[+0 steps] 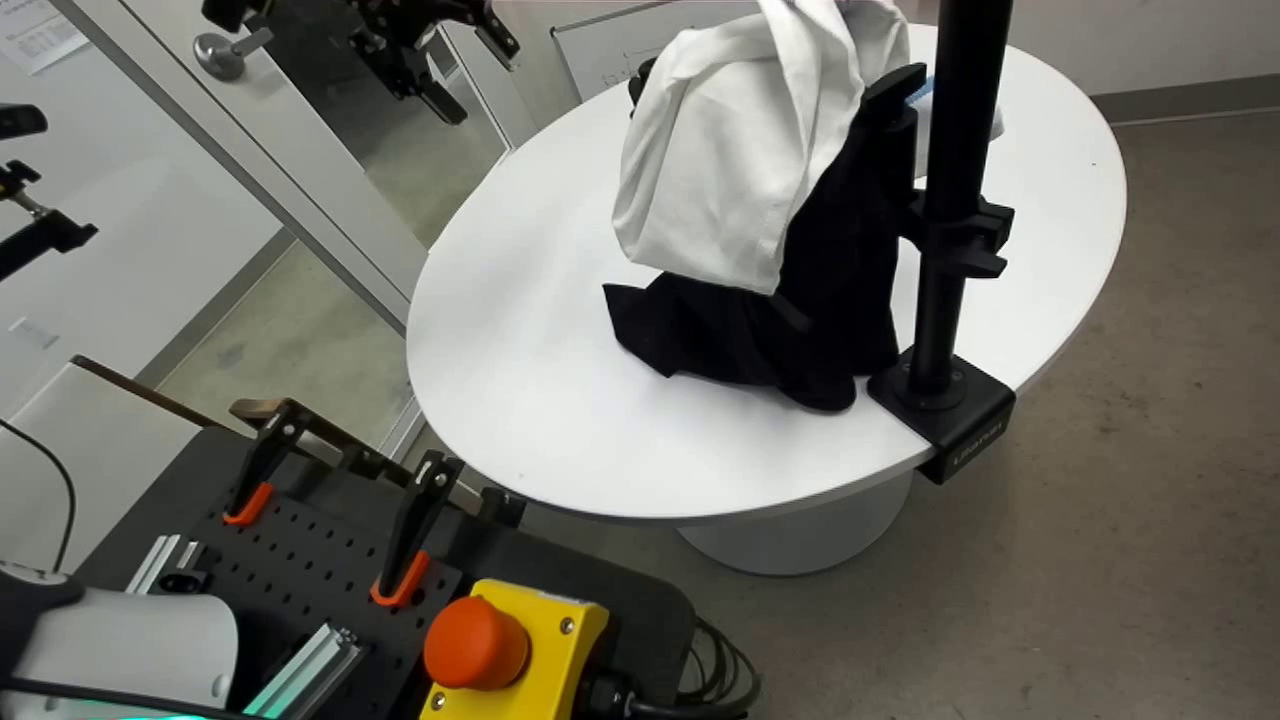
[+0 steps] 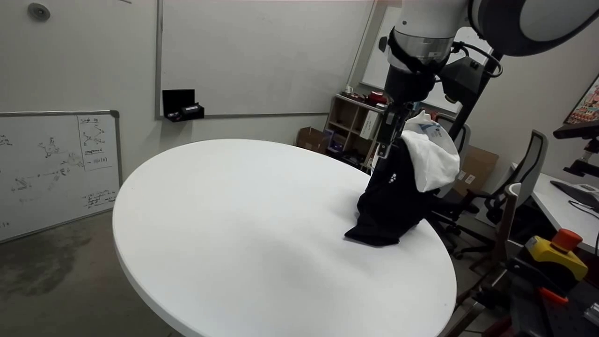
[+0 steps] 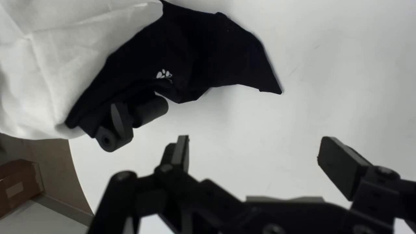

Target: Pick the tea towel on the table and put it on the stand

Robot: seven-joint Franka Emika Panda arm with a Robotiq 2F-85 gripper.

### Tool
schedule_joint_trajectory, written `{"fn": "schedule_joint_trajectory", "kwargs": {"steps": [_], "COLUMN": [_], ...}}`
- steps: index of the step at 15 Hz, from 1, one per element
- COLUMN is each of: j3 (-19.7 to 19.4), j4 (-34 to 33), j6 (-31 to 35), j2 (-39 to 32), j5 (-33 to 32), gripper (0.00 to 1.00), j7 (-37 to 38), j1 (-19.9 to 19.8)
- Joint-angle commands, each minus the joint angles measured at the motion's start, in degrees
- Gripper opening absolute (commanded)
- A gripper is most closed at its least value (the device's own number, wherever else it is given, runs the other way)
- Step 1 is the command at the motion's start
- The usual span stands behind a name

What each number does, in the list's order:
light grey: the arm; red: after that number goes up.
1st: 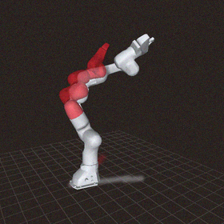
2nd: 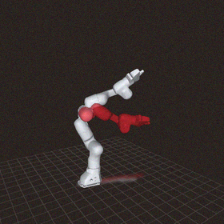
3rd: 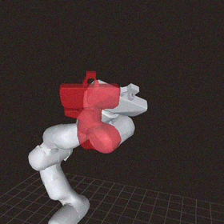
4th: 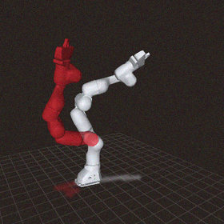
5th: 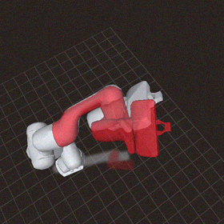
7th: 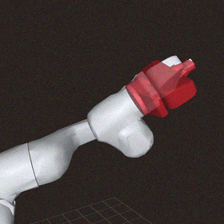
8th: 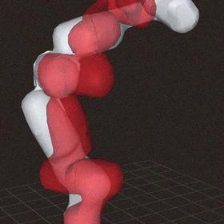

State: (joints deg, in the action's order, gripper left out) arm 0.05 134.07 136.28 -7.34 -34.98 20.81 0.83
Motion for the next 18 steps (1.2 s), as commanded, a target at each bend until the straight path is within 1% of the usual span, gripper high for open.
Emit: {"fn": "schedule_joint_trajectory", "kwargs": {"steps": [1,4,6,10,15,18], "j3": [-0.7,-0.7,-0.9,-2.7,-6.2,-7.9], "j4": [0.0,0.0,0.9,2.3,4.8,5.1], "j6": [-0.1,-0.1,1.3,1.6,2.2,2.1], "j2": [0.0,0.0,0.8,3.3,7.3,8.1], "j5": [0.2,0.2,0.4,0.8,0.9,1.5], "gripper": [1.00,1.00,1.00,1.00,1.00,1.00], "j7": [-0.2,-0.2,0.0,0.4,2.0,2.0], "j1": [0.7,0.7,0.4,-1.0,-4.7,-7.2]}}
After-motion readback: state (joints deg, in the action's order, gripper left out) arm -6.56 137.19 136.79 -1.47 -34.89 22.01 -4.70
